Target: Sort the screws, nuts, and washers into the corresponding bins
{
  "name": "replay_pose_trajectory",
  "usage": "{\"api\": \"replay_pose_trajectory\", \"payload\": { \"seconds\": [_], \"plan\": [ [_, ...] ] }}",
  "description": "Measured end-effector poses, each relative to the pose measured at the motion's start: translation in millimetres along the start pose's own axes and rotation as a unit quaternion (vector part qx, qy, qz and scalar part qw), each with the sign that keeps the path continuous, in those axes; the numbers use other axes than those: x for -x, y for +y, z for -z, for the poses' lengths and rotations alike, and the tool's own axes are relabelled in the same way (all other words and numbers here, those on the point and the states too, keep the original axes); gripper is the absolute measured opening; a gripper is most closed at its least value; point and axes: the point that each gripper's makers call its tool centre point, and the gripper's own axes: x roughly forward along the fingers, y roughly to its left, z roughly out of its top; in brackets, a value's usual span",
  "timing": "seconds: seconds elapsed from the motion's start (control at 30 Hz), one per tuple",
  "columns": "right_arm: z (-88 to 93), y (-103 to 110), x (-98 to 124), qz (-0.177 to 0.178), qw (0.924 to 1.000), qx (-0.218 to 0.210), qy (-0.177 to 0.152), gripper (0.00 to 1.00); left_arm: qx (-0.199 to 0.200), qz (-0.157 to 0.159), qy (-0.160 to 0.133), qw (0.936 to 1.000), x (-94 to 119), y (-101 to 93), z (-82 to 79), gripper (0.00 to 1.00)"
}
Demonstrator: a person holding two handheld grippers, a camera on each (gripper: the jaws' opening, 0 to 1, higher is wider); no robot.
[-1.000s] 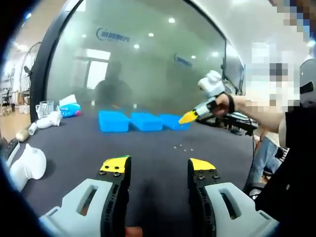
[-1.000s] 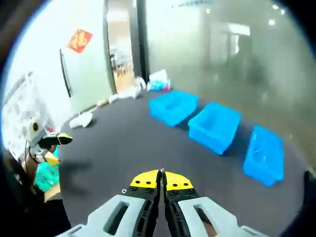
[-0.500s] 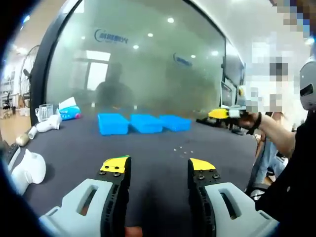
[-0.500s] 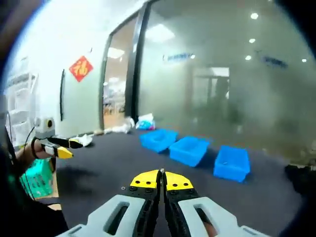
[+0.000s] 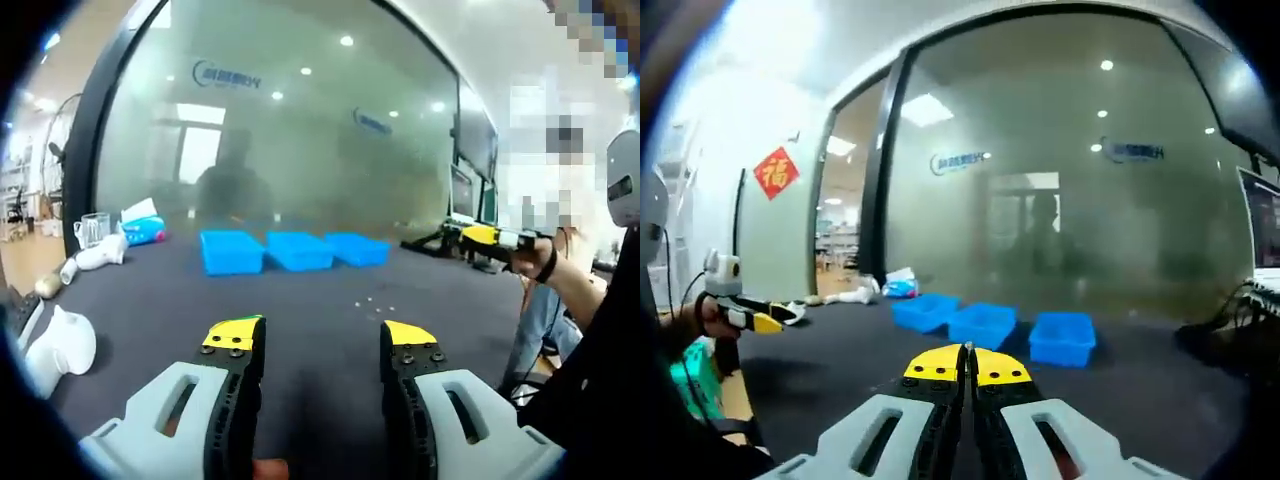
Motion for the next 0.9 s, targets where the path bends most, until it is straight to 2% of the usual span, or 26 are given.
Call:
{"api": "replay_pose_trajectory", "payload": {
  "seconds": [0.23, 0.4, 0.53, 0.73, 0.8, 0.9],
  "plan": [
    [-11.6, -31, -14, 0.031, 0.9993, 0.010, -0.016, 0.00, 0.002, -0.002, -0.002, 1.0000, 0, 2.3, 0.7, 0.45],
    [-19.5, -53, -31, 0.058, 0.9978, 0.017, -0.028, 0.00, 0.007, -0.007, -0.003, 0.9999, 2, 5.9, 2.5, 0.45],
    [-22.1, -65, -51, 0.065, 0.9973, 0.025, -0.025, 0.00, 0.007, -0.008, -0.003, 0.9999, 2, 7.2, 3.5, 0.45],
    [-29.6, -85, -95, 0.069, 0.9969, 0.035, -0.018, 0.00, 0.012, -0.012, -0.006, 0.9998, 3, 12.5, 4.2, 0.45],
    [-33.7, -91, -110, 0.066, 0.9971, 0.027, -0.028, 0.00, 0.014, -0.013, -0.006, 0.9998, 3, 13.8, 5.2, 0.45],
    [-31.4, -100, -136, 0.071, 0.9972, 0.018, -0.019, 0.00, 0.016, -0.014, -0.007, 0.9998, 2, 14.9, 5.9, 0.45]
  ]
}}
